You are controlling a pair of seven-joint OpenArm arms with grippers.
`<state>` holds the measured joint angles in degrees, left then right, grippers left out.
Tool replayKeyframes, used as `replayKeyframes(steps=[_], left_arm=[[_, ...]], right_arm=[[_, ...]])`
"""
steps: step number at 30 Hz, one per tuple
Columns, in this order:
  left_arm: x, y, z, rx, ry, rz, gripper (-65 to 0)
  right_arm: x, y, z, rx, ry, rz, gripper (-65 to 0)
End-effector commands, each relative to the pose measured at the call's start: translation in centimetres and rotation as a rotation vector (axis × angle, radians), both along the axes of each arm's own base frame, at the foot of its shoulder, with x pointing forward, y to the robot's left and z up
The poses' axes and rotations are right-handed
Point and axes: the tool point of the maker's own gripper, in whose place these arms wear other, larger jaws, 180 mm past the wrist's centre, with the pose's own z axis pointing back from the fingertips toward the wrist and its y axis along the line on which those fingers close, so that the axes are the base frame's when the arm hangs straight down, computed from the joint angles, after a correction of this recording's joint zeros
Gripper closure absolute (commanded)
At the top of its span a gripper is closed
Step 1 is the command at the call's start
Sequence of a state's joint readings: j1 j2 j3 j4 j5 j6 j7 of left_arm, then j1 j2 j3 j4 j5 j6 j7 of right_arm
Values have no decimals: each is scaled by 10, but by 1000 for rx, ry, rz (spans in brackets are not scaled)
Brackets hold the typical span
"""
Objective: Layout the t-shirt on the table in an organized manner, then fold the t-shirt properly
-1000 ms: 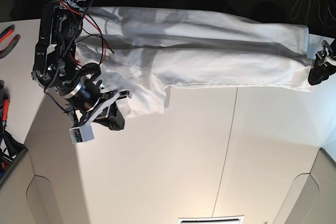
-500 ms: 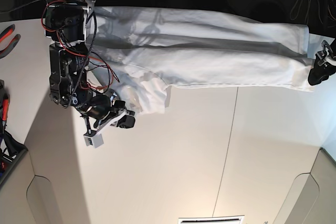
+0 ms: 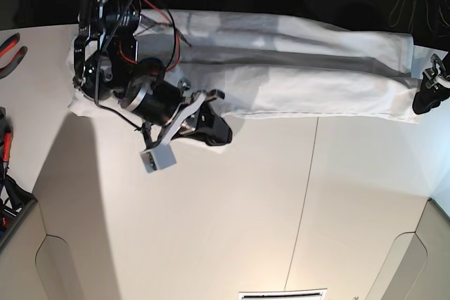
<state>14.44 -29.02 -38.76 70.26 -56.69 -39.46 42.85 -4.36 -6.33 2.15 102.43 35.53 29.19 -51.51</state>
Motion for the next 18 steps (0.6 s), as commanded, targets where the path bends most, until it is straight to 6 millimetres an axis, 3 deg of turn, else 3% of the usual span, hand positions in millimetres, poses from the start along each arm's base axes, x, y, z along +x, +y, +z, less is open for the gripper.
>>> replayKeyframes(steps=[1, 7, 12, 14, 17, 18], left_arm=[[9, 7, 19, 20, -58, -2, -318], [9, 7, 19, 20, -58, -2, -318], [9, 7, 19, 20, -58, -2, -318], [9, 7, 19, 20, -58, -2, -318], [9, 7, 19, 20, -58, -2, -318], [9, 7, 19, 20, -58, -2, -318]], right_arm=[[-6, 10, 14, 34, -40, 25, 0], [-75, 40, -14, 16, 74, 185, 0], [-125, 40, -39, -36, 161, 290, 0], [-134, 35, -46, -56, 179, 305, 0], [-131, 28, -49, -82, 163, 296, 0], [-128, 27, -49, -87, 149, 288, -60]])
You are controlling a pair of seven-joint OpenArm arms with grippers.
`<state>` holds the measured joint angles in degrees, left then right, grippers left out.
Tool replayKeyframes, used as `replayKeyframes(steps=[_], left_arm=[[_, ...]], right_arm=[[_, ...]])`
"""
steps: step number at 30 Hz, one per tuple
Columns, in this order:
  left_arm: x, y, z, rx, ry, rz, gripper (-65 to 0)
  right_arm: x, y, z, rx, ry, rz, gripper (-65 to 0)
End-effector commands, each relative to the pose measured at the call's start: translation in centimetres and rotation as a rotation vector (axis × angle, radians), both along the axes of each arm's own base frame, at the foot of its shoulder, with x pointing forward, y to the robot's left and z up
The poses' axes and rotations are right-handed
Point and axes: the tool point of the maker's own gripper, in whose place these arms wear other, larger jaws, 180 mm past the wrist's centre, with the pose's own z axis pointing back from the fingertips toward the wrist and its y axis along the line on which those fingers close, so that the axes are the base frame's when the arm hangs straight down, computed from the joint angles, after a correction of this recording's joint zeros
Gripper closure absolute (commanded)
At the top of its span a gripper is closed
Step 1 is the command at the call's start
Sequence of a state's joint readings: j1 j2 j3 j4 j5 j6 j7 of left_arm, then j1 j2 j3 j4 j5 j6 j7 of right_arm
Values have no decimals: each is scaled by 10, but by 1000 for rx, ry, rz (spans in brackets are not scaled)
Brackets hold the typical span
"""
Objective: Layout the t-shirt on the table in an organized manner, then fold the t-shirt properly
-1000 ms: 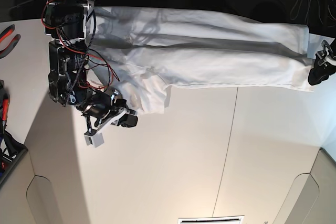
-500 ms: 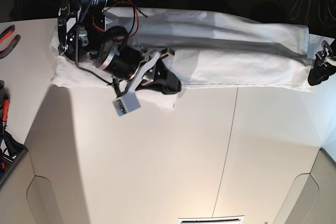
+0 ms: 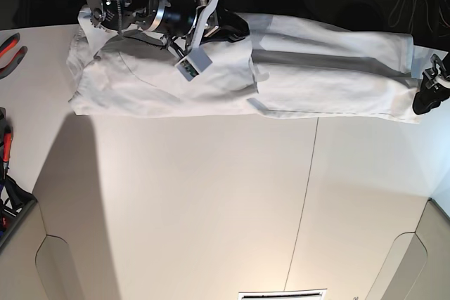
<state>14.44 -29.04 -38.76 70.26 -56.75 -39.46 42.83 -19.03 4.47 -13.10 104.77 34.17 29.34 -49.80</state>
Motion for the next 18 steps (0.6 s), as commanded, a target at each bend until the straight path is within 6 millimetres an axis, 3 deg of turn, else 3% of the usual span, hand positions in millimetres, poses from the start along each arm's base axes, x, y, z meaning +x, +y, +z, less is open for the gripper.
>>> replayKeyframes(steps=[1, 2, 3, 8, 11, 14, 16, 18], left_arm=[[9, 7, 19, 20, -57, -2, -318], [9, 7, 19, 20, -57, -2, -318], [9, 7, 19, 20, -57, -2, -318], [10, 8, 21, 17, -65, 1, -317], [15, 20, 53, -45, -202, 75, -254], [21, 37, 97, -51, -351, 133, -101], [23, 43, 119, -13, -389, 132, 0], [21, 47, 129, 26, -382, 123, 0]], right_arm=[[9, 4, 13, 43, -49, -12, -162], [12, 5, 17, 60, -68, -23, -244], [16, 6, 21, 78, -90, -30, -286], [31, 9, 56, 128, -193, -26, -288], [39, -2, 78, 63, -287, -11, -192], [52, -17, 98, 49, -364, -60, 0], [59, -28, 101, 43, -376, -97, 0], [64, -37, 97, 25, -372, -122, 0]])
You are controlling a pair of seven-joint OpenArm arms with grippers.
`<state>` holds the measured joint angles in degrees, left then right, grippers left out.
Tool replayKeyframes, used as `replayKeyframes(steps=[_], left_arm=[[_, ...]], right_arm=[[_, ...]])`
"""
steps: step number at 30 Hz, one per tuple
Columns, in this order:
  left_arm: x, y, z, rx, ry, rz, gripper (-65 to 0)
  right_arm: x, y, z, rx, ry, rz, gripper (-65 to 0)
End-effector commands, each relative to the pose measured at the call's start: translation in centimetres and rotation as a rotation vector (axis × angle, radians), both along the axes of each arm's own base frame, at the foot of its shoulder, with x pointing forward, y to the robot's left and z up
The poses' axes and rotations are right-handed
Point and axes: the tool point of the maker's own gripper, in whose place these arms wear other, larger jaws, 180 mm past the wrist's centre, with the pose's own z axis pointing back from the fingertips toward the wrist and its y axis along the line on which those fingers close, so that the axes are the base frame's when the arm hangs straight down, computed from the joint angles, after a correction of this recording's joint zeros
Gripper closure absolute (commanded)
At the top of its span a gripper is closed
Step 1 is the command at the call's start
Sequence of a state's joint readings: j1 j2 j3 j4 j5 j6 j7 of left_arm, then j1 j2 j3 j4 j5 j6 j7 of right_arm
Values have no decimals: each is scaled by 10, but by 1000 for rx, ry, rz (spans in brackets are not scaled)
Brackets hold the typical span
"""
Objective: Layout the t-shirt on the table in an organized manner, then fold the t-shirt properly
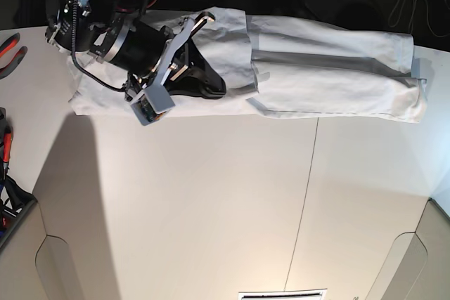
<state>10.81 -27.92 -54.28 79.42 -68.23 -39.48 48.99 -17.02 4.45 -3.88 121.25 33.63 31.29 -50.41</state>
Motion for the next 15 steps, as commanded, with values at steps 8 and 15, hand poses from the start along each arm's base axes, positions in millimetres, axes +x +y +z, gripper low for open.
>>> replayKeyframes(steps=[8, 15], left_arm=[[-20, 33, -21, 188, 154, 68, 0], [-52, 48, -76, 54, 204, 190, -453]], right_arm=[[-1, -3, -30, 21, 97, -19, 0], [-14, -6, -76, 8, 244, -32, 0]])
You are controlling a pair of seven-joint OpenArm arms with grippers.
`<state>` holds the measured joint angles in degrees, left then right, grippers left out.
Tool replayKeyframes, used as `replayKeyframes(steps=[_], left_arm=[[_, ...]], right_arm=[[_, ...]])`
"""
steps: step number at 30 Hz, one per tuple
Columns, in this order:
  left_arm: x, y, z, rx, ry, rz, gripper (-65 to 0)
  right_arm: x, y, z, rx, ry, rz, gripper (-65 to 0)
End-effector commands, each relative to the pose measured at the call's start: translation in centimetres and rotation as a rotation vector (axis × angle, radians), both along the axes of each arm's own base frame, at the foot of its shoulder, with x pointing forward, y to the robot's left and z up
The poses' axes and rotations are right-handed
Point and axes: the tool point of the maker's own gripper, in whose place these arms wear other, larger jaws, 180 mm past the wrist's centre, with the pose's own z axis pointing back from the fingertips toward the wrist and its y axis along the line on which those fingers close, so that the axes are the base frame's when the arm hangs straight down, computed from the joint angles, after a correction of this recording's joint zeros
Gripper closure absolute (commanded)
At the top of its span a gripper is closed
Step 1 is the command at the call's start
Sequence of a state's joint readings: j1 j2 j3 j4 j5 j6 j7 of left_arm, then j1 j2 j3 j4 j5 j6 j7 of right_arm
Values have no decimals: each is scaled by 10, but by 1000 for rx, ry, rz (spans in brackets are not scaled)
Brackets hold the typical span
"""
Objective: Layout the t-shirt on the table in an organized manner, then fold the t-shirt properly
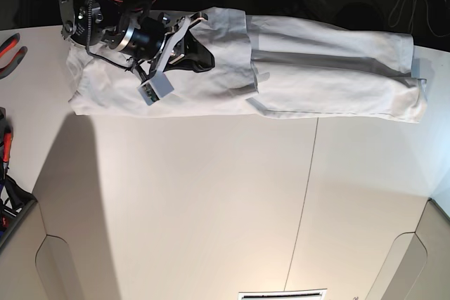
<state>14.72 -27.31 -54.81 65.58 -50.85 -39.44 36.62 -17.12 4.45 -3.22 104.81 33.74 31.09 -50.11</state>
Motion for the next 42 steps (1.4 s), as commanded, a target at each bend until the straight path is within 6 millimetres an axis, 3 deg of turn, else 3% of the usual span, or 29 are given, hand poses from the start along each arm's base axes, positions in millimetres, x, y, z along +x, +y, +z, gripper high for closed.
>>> replayKeyframes(steps=[1, 5, 10, 16, 27, 38, 40, 42], left_arm=[[2, 6, 9, -14, -44, 12, -476], [-11, -17, -26, -254, -43, 49, -475], [-10, -33, -33, -423, -88, 48, -475], [-7, -46, -41, -463, -81, 32, -475], [8, -98, -78, -440, 68, -111, -475], [7, -107, -80, -469, 85, -138, -470], [6, -113, -79, -506, 87, -158, -424], [6, -118, -77, -536, 85, -173, -324]], right_arm=[[7, 3, 10, 39, -35, -13, 0], [8, 3, 9, 41, -35, -14, 0], [8, 5, 13, 67, -35, -19, 0], [8, 6, 13, 68, -35, -19, 0], [8, 5, 13, 68, -35, -19, 0], [8, 5, 13, 68, -35, -20, 0], [8, 6, 13, 68, -35, -19, 0], [8, 5, 13, 68, -35, -20, 0]])
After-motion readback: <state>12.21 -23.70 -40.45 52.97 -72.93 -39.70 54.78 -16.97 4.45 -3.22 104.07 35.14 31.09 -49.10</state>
